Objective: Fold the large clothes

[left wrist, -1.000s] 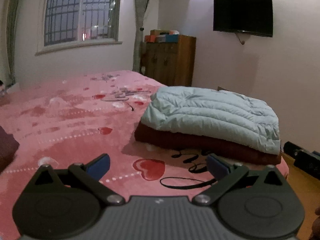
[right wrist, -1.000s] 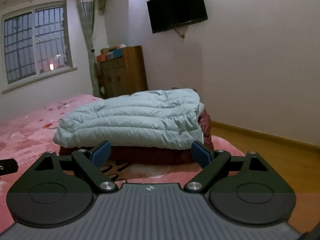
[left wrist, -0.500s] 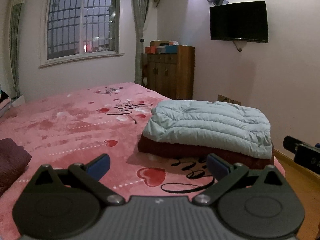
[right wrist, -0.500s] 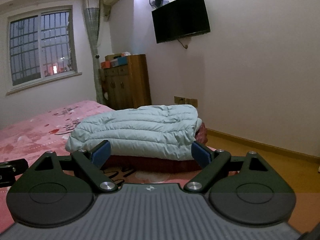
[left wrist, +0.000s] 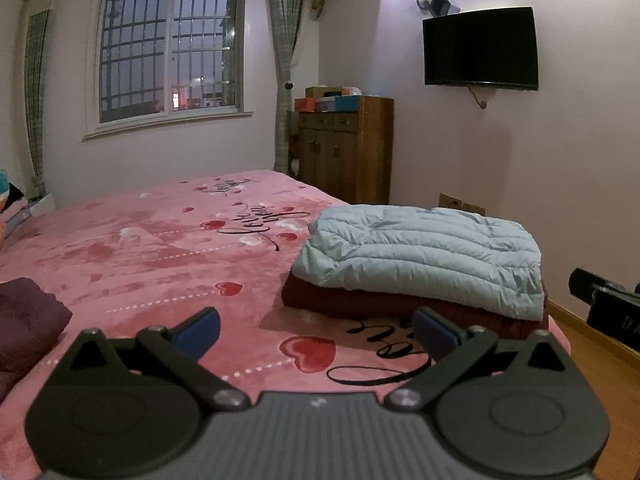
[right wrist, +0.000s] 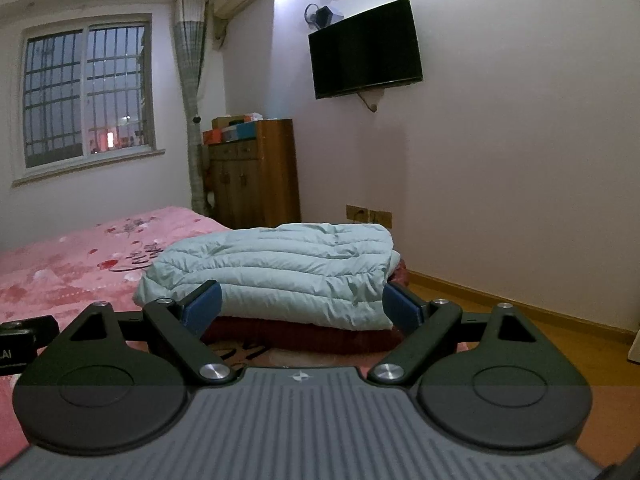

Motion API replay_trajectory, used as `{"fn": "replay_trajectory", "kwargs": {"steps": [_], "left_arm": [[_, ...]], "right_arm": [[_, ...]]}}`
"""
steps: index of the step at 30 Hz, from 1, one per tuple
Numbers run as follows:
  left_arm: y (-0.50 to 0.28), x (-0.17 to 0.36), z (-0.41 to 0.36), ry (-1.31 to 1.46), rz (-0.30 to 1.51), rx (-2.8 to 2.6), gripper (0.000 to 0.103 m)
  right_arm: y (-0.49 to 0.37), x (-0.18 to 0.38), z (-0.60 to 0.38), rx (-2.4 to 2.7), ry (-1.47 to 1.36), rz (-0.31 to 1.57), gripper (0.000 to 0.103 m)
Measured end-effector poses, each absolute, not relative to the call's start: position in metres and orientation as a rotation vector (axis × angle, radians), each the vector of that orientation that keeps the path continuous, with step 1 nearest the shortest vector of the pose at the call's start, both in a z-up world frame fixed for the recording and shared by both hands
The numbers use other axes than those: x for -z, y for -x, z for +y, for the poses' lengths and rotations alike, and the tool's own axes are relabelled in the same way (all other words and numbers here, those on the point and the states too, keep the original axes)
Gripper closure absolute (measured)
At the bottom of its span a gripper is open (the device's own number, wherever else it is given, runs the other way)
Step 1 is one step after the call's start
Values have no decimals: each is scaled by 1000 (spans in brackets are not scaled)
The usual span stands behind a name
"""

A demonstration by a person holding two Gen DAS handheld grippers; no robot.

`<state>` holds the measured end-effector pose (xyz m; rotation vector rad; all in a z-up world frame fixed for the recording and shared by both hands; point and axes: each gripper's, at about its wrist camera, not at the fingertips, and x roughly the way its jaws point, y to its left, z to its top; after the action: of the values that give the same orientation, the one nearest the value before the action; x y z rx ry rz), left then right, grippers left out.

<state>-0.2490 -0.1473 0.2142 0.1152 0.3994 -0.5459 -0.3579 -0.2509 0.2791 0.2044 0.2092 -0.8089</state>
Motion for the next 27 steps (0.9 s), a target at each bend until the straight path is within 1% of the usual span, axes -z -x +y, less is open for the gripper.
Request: {"fn": "replay_trajectory", "kwargs": {"steps": [27], "left_arm": [[251,-211,-145,-113,409,533,1]], "right_arm": [[360,-274,-252,821,-197,237,0]]}}
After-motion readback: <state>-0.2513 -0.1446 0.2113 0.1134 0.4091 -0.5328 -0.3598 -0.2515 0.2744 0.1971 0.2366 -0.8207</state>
